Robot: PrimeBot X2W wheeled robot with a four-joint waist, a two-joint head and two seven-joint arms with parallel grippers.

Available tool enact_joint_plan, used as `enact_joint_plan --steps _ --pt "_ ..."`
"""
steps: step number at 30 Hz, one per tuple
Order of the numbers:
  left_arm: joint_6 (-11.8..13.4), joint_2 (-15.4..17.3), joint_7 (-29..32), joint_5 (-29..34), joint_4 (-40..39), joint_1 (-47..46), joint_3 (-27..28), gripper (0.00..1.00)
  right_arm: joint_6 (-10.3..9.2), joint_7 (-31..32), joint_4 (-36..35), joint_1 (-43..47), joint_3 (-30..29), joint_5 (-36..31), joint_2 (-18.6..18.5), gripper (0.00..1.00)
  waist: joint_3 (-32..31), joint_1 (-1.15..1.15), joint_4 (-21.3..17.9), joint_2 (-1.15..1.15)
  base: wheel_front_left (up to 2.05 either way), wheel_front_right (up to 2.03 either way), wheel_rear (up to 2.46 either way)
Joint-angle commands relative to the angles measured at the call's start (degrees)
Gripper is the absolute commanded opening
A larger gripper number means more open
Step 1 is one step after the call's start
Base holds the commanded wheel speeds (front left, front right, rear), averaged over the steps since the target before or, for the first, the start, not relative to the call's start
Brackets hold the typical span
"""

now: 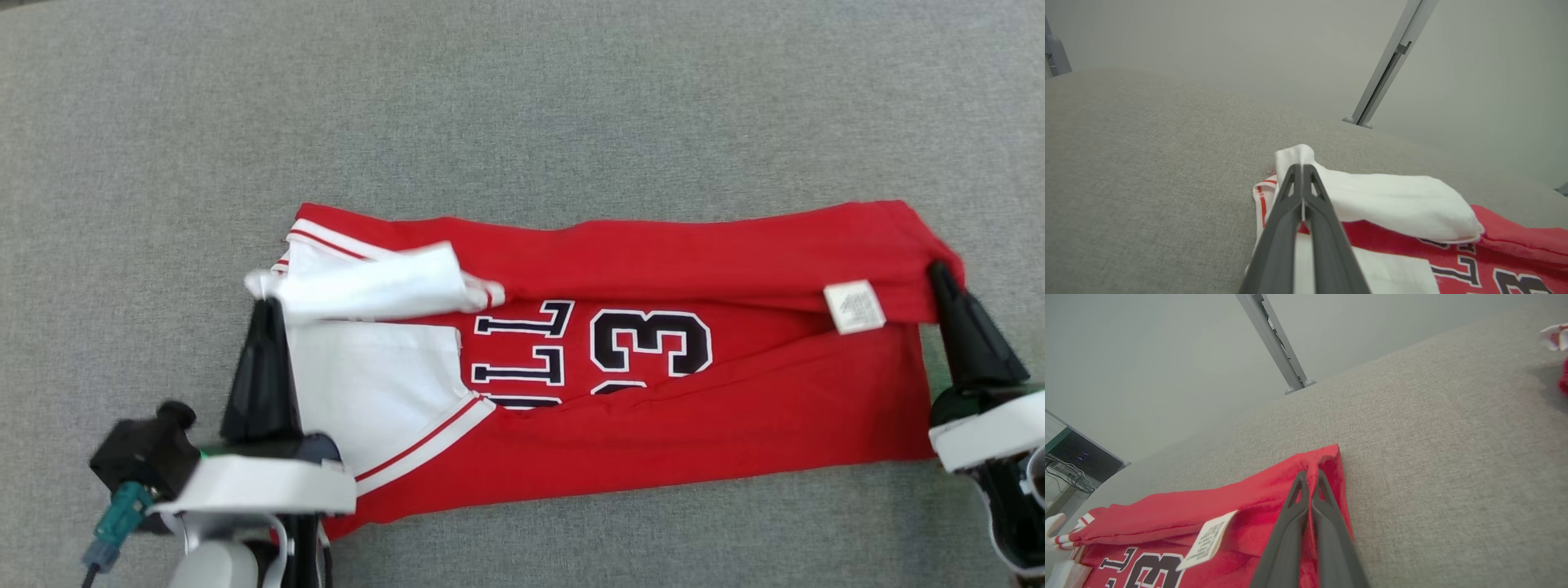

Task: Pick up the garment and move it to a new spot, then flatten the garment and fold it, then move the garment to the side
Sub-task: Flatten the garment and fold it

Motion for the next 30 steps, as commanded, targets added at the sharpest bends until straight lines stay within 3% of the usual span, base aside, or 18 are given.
enact_joint_plan --steps 1,3,5,6,9,10,11,18,25,30 --pt "0.32 0.27 0.45 -0.46 -0.19 1.11 -0.16 0.0 0.0 -0.39 -0.26 0.91 0.02 0.23 0.17 0.0 -0.17 0.0 -0.18 0.0 0.0 0.0 0.0" --pt "0.67 0.22 1.45 -0.92 0.62 3.06 -0.67 0.0 0.0 -0.43 0.17 2.04 0.42 0.07 0.5 0.0 -0.42 0.0 -0.34 0.0 0.0 0.0 0.0" --pt "0.45 0.21 2.15 -2.06 1.87 4.38 -0.93 0.0 0.0 -0.73 0.72 2.89 0.86 -0.37 0.9 0.7 -0.8 0.0 -0.48 0.0 0.0 0.0 0.0" --pt "0.37 0.2 2.5 -2.18 2.53 4.89 -1.03 0.0 0.0 -0.98 0.95 3.31 0.85 -0.28 1.08 1.0 -0.92 0.0 -0.53 0.0 0.0 0.0 0.0" --pt "0.19 0.22 3.7 -2.75 4.54 6.3 -2.0 0.0 0.0 -2.09 1.51 4.62 0.55 -1.25 1.03 1.0 -1.57 0.0 -0.51 0.0 0.0 0.0 0.0" --pt "0.67 0.54 3.86 -2.03 5.4 6.54 -2.27 0.18 0.0 -2.85 1.44 5.01 0.23 -1.91 1.05 1.0 -1.87 0.0 -0.44 0.0 0.0 0.0 0.0" --pt "0.72 0.49 3.61 -2.02 5.84 6.85 -2.44 1.0 0.0 -3.68 1.15 5.52 -0.06 -2.2 1.24 1.0 -2.25 0.0 -0.4 0.0 0.0 0.0 0.0" --pt "3.99 1.9 -3.15 5.82 2.47 6.06 -2.07 1.0 0.0 -9.99 -5.45 7.62 -3.68 -9.23 2.26 1.0 -4.8 0.0 -0.93 0.0 0.0 0.0 0.0" --pt "5.04 2.63 -4.06 12.4 -5.27 3.96 -1.39 1.0 0.0 -6.94 -10.93 7.95 -7.08 -19.54 4.65 1.0 -7.69 0.0 -1.49 0.0 0.0 0.0 0.0" --pt "4.31 3.55 -4.03 14.78 -5.06 3.93 -2.23 1.0 0.0 -3.99 -12.07 9.61 -7.09 -24.32 6.99 1.0 -9.93 0.0 -2.01 0.0 0.0 0.0 0.0"
